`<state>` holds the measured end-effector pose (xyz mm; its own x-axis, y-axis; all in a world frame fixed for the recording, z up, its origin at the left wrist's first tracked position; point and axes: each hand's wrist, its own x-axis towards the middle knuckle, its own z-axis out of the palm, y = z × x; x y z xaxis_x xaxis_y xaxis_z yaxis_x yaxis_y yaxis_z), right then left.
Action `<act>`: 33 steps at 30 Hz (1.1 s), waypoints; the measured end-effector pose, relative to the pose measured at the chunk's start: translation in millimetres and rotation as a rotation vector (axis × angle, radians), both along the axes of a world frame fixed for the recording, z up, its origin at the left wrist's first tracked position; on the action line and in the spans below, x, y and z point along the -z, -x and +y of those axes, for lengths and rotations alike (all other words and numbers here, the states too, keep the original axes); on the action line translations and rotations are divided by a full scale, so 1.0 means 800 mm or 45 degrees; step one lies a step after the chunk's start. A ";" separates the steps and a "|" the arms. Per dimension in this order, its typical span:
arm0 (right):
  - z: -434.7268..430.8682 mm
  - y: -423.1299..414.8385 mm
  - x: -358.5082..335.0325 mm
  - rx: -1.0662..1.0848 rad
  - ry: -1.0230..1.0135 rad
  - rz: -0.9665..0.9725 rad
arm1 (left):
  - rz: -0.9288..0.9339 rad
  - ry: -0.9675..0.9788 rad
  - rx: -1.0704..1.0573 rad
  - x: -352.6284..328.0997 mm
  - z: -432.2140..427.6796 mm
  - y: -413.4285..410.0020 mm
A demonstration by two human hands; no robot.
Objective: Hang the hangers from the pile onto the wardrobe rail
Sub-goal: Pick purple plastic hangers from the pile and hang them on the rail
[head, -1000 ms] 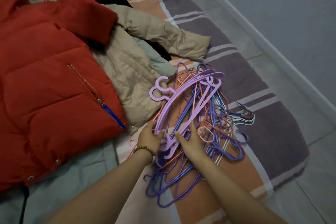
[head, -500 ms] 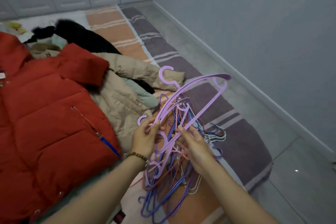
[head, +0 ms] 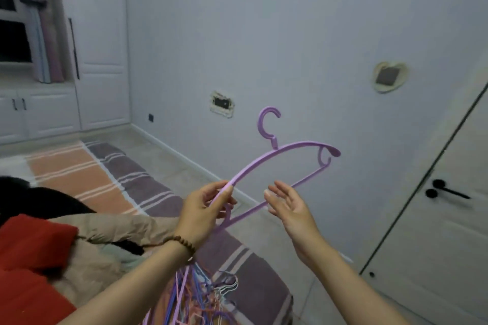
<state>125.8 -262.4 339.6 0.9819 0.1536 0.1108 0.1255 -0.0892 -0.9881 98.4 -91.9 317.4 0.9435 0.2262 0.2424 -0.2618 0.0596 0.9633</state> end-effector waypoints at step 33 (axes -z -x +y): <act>-0.590 0.669 -0.355 1.419 0.060 -0.827 | -0.669 -0.077 1.787 -0.367 -0.694 0.465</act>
<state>-409.3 -734.5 623.9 0.3506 -0.6924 0.6306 0.4152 -0.4886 -0.7674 -273.6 -647.1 610.6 0.1830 -0.7872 0.5889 -0.3344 0.5134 0.7903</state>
